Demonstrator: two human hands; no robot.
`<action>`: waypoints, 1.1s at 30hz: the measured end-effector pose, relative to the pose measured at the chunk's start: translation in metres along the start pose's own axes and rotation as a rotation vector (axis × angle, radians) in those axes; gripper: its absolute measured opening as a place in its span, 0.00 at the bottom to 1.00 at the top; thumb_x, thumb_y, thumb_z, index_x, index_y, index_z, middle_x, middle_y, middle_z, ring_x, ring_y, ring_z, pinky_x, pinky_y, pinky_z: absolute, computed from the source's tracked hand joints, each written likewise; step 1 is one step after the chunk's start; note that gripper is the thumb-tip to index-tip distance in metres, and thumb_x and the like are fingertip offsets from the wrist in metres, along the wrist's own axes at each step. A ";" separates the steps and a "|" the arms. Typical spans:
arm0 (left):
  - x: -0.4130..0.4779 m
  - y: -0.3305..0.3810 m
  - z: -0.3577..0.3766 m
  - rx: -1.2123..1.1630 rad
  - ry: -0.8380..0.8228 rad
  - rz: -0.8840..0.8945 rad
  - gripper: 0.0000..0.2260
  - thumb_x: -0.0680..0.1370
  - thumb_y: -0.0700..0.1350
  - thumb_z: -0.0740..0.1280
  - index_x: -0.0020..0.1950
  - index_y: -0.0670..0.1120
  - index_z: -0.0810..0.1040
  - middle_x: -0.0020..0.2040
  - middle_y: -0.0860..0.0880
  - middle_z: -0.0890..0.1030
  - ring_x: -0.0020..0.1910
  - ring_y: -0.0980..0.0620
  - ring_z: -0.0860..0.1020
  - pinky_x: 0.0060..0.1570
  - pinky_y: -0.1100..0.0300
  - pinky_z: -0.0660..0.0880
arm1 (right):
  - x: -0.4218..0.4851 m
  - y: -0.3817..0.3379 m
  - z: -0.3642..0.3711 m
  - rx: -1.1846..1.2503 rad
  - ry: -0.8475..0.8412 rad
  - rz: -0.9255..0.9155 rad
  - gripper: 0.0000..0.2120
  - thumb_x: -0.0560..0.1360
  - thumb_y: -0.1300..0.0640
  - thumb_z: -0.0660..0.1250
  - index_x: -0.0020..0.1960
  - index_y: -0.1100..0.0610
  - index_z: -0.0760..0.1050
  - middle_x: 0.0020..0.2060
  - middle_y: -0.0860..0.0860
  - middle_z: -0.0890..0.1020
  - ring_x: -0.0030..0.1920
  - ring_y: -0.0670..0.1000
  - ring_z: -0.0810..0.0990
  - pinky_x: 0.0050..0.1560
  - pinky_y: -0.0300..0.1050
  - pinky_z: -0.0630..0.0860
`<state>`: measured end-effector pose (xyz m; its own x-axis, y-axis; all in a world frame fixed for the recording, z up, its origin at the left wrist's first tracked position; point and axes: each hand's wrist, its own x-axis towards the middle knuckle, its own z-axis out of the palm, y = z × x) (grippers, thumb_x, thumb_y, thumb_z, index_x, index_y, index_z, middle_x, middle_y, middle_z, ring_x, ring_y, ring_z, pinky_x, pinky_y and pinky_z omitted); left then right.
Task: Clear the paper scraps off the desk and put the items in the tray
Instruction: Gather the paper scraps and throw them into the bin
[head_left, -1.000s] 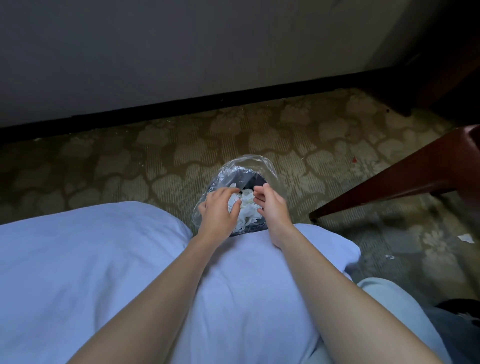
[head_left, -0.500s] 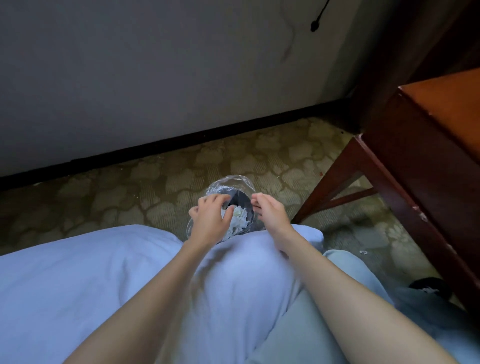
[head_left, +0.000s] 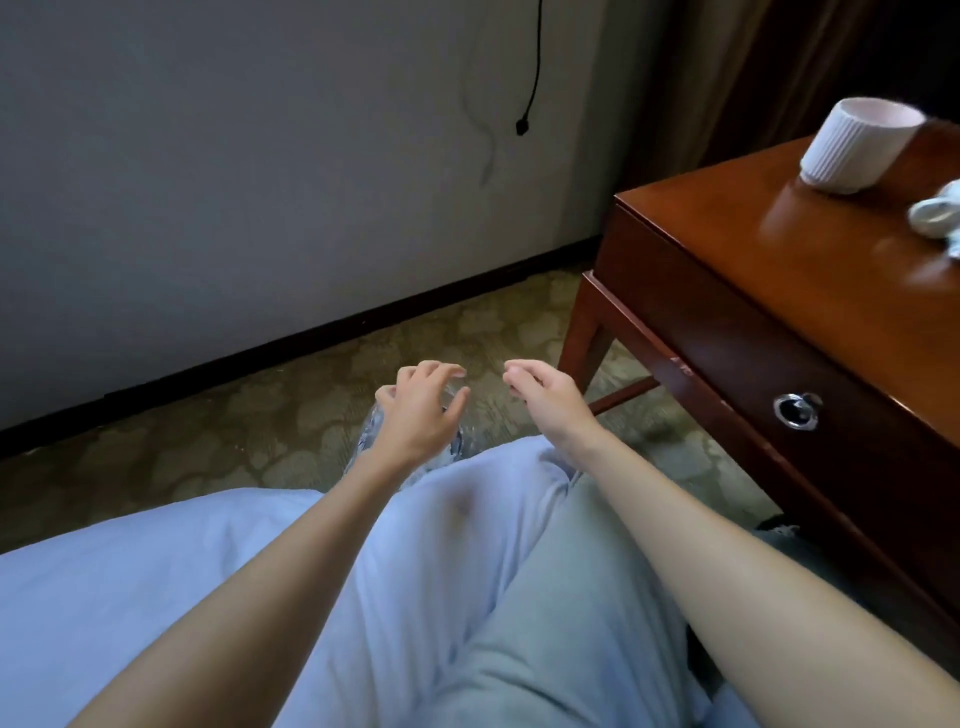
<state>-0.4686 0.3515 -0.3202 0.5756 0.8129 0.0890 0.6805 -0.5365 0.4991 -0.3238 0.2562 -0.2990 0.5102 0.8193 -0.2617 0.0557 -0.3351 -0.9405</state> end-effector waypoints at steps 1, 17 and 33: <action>0.000 0.006 -0.003 0.006 -0.004 0.013 0.13 0.81 0.54 0.60 0.64 0.56 0.75 0.64 0.57 0.74 0.67 0.52 0.65 0.55 0.54 0.55 | -0.006 -0.002 -0.008 -0.016 0.005 -0.020 0.16 0.79 0.51 0.63 0.65 0.52 0.77 0.60 0.46 0.80 0.63 0.46 0.77 0.69 0.47 0.71; -0.007 0.124 -0.039 0.045 0.004 0.304 0.15 0.82 0.54 0.60 0.67 0.55 0.74 0.68 0.53 0.73 0.69 0.48 0.65 0.64 0.44 0.62 | -0.084 -0.058 -0.118 -0.168 0.087 -0.277 0.13 0.80 0.56 0.63 0.64 0.53 0.77 0.59 0.46 0.81 0.61 0.43 0.77 0.65 0.41 0.71; 0.002 0.240 -0.048 -0.050 0.065 0.607 0.13 0.81 0.53 0.62 0.65 0.56 0.75 0.65 0.55 0.74 0.65 0.50 0.67 0.63 0.47 0.62 | -0.142 -0.097 -0.219 -0.334 0.270 -0.332 0.13 0.80 0.56 0.64 0.63 0.49 0.77 0.58 0.46 0.81 0.60 0.44 0.78 0.64 0.42 0.73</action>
<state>-0.3262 0.2352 -0.1593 0.8240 0.3781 0.4220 0.2163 -0.8983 0.3824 -0.2135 0.0706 -0.1235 0.6186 0.7723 0.1444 0.4990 -0.2442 -0.8315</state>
